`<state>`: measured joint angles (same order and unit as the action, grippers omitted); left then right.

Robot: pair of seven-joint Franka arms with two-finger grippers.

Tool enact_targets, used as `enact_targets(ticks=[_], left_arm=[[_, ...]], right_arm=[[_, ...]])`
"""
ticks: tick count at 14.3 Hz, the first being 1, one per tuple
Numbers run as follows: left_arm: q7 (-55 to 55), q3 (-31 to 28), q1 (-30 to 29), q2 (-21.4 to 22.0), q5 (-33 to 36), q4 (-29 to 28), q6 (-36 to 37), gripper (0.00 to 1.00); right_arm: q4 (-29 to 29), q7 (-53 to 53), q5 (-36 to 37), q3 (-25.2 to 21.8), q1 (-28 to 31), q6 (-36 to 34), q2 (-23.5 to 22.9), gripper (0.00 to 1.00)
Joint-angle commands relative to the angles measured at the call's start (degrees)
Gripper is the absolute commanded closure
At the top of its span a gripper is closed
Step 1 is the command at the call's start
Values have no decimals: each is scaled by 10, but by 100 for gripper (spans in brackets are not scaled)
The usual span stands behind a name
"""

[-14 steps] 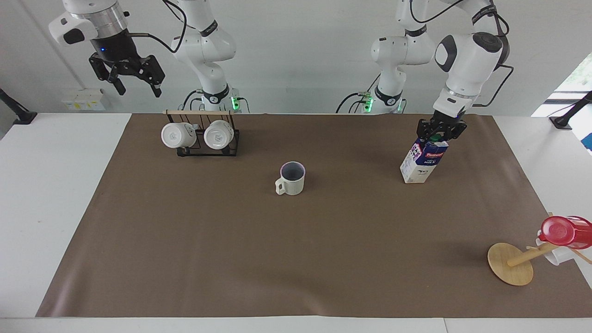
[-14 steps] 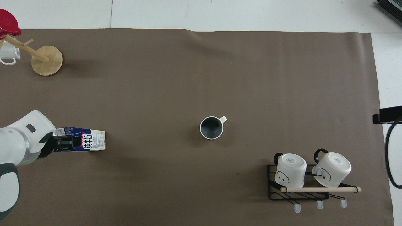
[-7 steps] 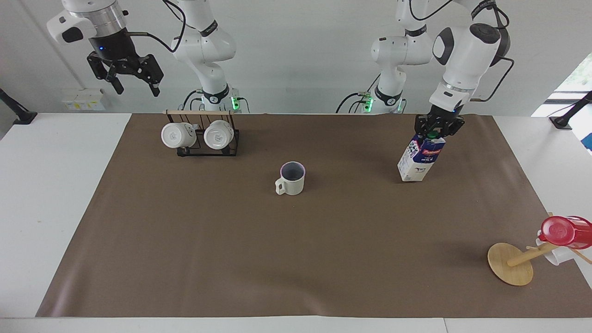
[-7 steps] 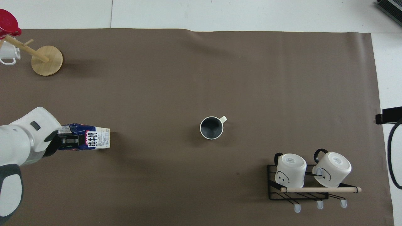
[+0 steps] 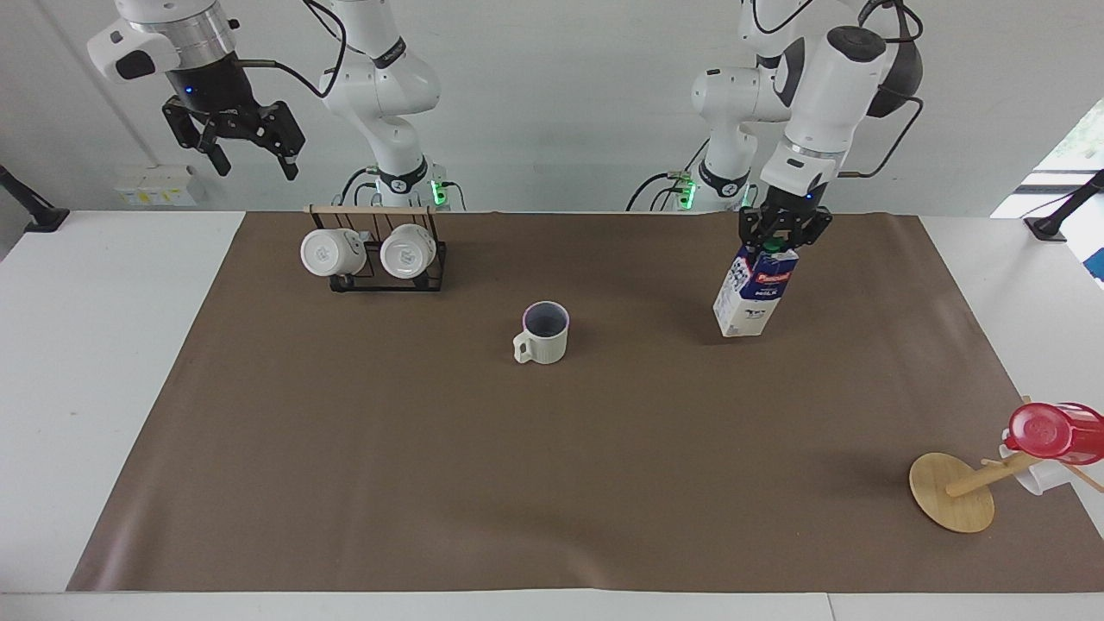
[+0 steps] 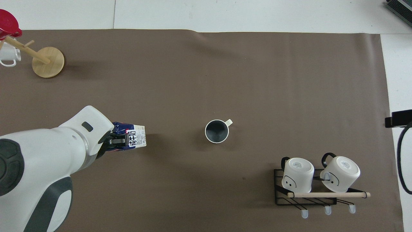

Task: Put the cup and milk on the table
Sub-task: 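Lift the milk carton with the left gripper toward the white mug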

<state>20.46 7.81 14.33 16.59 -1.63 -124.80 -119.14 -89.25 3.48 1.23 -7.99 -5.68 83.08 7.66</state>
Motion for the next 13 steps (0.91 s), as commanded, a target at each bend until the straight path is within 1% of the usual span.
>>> enact_targets(ticks=[1,4,5,9,13], left_arm=[[21,-6,19,-32,-4,40,17,46],[80,-6,55,-72,-4,82,19,46],[98,-6,65,-79,-3,88,17,46],[131,-6,101,-105,2,88,-10,45],[140,-6,106,-125,16,87,-34,44]], right_arm=[[0,-15,1,0,1,-11,5,0],[0,-15,1,0,1,-10,4,0],[0,-16,1,0,1,-10,4,0],[0,-15,0,0,1,-11,4,0],[0,-16,0,0,1,-11,5,0]])
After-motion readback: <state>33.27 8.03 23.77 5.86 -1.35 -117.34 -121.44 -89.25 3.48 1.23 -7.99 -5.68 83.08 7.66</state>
